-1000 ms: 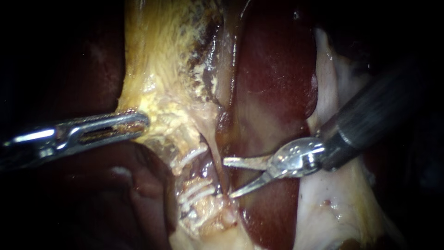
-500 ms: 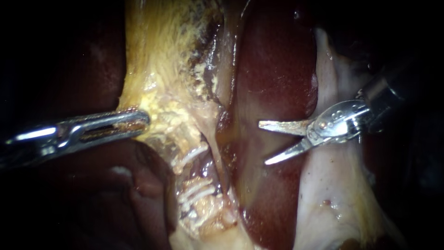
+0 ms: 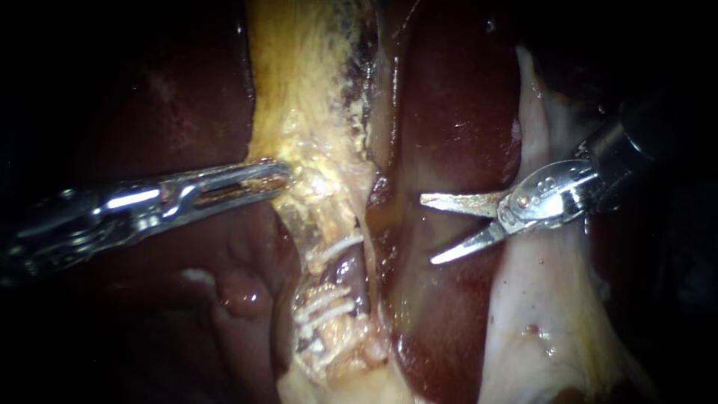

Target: Go back from the cut left tube

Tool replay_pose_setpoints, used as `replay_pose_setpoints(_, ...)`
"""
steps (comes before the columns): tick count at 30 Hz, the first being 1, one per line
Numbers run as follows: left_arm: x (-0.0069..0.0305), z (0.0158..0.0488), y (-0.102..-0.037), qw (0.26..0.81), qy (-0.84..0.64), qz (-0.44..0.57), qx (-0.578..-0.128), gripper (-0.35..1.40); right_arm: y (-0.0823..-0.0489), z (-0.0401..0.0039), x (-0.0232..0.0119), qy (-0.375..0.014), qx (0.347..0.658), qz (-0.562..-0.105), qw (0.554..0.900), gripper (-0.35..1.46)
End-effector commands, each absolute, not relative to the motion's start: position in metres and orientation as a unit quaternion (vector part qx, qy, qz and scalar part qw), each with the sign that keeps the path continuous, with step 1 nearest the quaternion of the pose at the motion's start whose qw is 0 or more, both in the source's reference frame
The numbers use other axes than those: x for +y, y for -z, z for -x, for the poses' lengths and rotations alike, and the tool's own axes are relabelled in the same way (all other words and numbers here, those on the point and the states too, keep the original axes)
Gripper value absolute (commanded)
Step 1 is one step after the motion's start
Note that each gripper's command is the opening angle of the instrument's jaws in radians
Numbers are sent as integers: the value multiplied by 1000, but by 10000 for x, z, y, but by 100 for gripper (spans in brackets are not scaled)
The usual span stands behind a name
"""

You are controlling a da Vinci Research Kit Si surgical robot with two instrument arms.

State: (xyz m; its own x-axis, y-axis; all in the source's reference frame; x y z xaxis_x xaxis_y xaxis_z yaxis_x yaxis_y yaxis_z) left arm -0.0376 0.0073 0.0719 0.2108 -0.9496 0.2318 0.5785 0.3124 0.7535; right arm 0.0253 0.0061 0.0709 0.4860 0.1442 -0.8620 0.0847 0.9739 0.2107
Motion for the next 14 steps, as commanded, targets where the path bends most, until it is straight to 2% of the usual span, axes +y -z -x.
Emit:
replay_pose_setpoints(1,74,378,-718,731,524,-268,-346,-35,-708,-253,62,-18,507,-113,854,143)
replay_pose_setpoints(14,73,380,-716,731,524,-268,-346,-35,-707,-253,62,-15,507,-112,854,143)
